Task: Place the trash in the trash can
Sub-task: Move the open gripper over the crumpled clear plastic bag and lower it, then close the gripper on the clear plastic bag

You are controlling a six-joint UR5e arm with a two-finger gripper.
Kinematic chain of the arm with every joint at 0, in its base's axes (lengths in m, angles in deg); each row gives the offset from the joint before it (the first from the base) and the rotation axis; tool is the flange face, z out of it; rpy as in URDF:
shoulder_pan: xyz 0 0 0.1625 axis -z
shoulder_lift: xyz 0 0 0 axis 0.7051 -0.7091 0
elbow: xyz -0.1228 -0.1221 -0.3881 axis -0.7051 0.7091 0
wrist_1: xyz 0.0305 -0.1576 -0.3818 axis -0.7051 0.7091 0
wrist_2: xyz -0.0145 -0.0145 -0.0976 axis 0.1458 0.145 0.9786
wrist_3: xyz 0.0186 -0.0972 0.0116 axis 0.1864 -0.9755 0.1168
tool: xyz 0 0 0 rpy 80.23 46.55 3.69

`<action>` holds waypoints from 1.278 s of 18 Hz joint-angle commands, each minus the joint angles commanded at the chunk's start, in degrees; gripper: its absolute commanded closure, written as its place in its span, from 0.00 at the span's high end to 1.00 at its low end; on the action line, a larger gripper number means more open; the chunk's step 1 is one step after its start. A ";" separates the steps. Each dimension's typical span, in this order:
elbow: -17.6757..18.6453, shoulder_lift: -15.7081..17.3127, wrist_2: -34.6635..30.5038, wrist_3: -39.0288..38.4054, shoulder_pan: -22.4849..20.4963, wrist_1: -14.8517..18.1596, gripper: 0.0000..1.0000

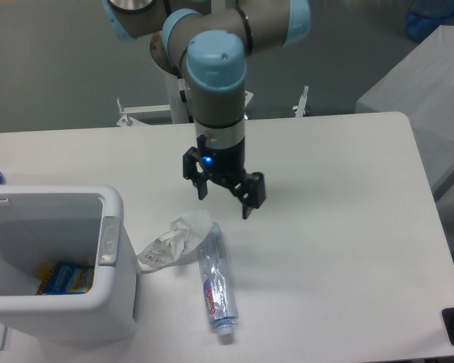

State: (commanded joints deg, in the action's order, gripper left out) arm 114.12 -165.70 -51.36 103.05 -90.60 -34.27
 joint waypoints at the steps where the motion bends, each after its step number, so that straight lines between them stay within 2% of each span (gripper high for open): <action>1: 0.17 -0.53 0.09 0.63 0.52 0.09 1.00; 7: 1.58 -2.64 0.00 5.64 1.84 0.00 1.00; 14: 3.16 -4.92 -0.09 5.64 4.39 -1.41 1.00; 23: 3.60 -7.83 -0.79 5.11 5.01 -2.63 1.00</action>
State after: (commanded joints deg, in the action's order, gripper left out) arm 117.73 -173.53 -52.15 108.17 -85.59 -36.90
